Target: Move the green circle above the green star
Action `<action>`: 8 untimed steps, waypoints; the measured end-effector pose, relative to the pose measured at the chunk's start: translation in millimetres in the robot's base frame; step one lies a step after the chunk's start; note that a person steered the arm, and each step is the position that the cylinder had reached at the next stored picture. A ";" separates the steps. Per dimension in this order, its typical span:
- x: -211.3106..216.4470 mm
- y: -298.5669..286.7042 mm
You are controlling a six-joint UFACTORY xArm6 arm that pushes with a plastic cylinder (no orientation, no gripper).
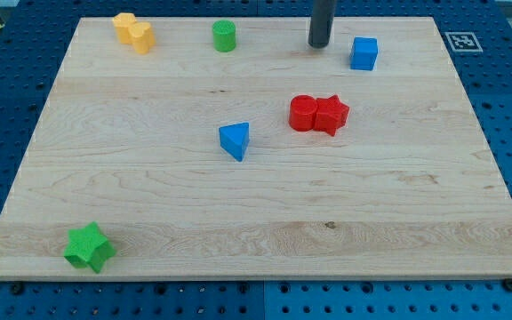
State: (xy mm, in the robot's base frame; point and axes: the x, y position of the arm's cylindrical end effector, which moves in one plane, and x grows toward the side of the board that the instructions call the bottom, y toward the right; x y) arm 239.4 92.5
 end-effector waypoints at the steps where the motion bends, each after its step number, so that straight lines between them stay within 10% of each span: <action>1: -10.0 -0.2; 6: -43.8 -170.3; 8: -45.5 -136.9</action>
State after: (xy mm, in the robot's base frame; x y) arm 193.9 -44.5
